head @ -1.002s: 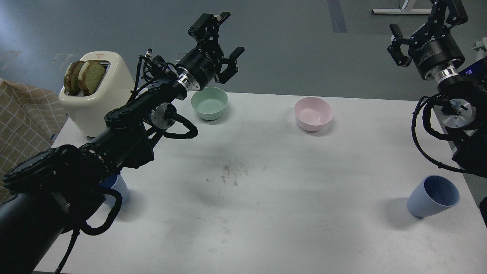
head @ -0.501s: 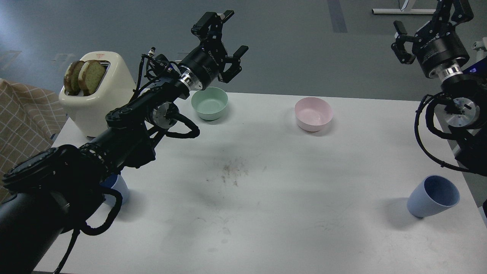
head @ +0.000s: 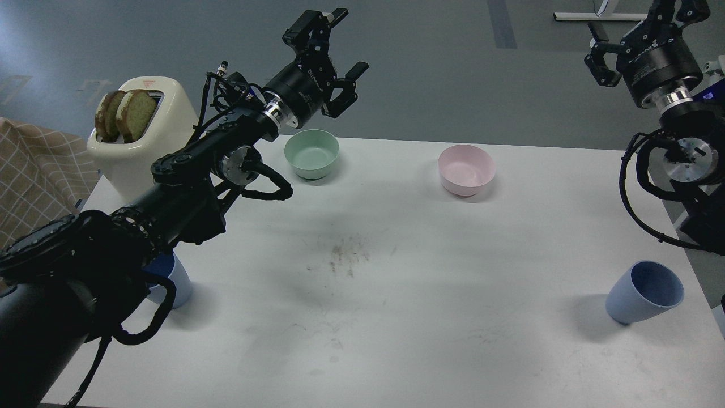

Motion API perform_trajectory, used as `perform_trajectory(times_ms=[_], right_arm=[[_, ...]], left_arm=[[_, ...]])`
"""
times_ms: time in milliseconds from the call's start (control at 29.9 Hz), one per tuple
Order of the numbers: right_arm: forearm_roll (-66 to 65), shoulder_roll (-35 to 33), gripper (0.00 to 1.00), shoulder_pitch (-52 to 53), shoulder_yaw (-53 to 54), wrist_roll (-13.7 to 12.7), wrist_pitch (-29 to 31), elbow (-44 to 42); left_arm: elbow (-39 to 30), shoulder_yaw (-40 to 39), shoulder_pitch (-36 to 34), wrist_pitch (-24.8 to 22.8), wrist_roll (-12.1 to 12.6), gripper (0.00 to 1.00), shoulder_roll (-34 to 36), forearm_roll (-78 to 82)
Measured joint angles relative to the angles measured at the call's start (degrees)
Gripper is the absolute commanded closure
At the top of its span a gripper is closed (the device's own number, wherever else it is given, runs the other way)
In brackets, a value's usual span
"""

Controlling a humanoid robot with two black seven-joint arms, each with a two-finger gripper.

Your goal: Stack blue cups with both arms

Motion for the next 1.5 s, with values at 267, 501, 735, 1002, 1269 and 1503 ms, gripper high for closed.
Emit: perform_trajectory(times_ms=[267, 501, 735, 1002, 1269, 1503], right_arm=[[-0.1, -1.2, 0.00, -0.8, 0.0, 0.0, 0.0, -0.1], [0.0, -2.9, 0.00, -1.3, 0.0, 0.0, 0.0, 0.2], [0.0, -4.3, 0.00, -2.3, 0.0, 0.0, 0.0, 0.4], [0.0, -4.4, 0.00, -2.6, 0.0, 0.0, 0.0, 0.9], [0.0, -4.5, 0.00, -3.1, 0.0, 0.0, 0.0, 2.0], [0.0, -5.4, 0.00, -3.6, 0.1, 0.0, 0.0, 2.8]], left_arm=[[-16.9, 2.8, -3.6, 0.0, 0.0, 0.02, 15.0, 20.2], [-42.6, 2.9, -3.3, 0.0, -0.1, 0.02, 36.5, 49.5], [-61.1, 3.1, 0.5, 0.0, -0.4, 0.02, 59.0, 62.1], [-63.9, 5.2, 11.0, 0.0, -3.7, 0.03, 73.2, 77.4], [-62.1, 14.0, 14.4, 1.8, -4.0, 0.03, 77.0, 82.8], [-59.2, 18.5, 14.5, 3.6, -4.0, 0.03, 74.1, 82.8]])
